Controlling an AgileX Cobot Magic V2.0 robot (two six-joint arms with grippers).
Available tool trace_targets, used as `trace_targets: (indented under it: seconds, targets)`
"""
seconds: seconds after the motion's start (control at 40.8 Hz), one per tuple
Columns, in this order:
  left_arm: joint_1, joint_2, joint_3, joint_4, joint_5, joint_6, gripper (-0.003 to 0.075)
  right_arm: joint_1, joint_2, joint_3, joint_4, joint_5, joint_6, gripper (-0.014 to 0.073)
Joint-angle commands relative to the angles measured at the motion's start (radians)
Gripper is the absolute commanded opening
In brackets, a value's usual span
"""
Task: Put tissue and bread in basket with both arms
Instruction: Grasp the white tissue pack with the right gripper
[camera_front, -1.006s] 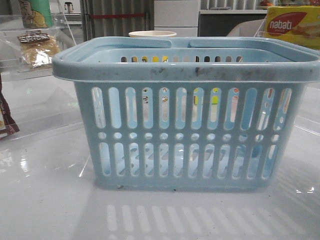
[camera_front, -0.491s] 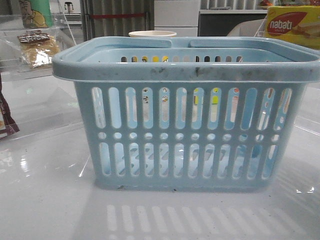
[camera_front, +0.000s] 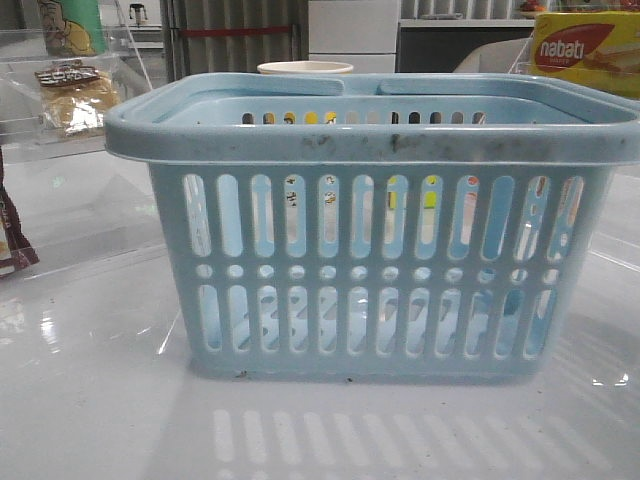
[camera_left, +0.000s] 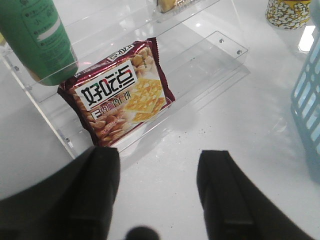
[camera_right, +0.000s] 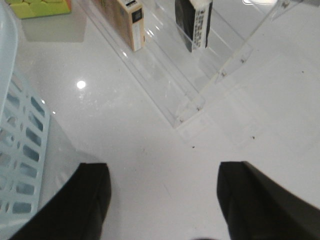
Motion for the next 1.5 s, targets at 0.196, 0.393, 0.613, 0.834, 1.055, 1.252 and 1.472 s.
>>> trace_targets:
  seconds: [0.196,0.393,0.613,0.834,1.055,1.252,1.472]
  targets:
    - [-0.006,0.003,-0.036,-0.005,-0.079,0.000,0.0321,-0.008,0.289,-0.295,-0.002,0.000,-0.010,0.0559]
    - [-0.006,0.003,-0.036,-0.005,-0.079,0.000,0.0270,-0.008,0.468,-0.448,-0.053,0.027,-0.022,0.0559]
    - [-0.006,0.003,-0.036,-0.005,-0.079,0.000,0.0211,-0.008,0.601,-0.572,-0.171,0.038,-0.022,0.0559]
    - [-0.006,0.003,-0.036,-0.005,-0.079,0.000,0.0162,-0.008,0.686,-0.619,-0.193,-0.006,-0.022,0.0538]
    - [-0.006,0.003,-0.036,-0.005,-0.079,0.000,0.0116,-0.008,0.716,-0.619,-0.193,-0.062,-0.022,0.0333]
    - [-0.006,0.003,-0.036,-0.005,-0.079,0.000,0.0092,-0.008,0.714,-0.619,-0.193,-0.068,-0.022,0.0194]
    - [-0.006,0.003,-0.036,-0.005,-0.079,0.000,0.0092,-0.004,0.648,-0.621,-0.180,-0.025,-0.022,0.0182]
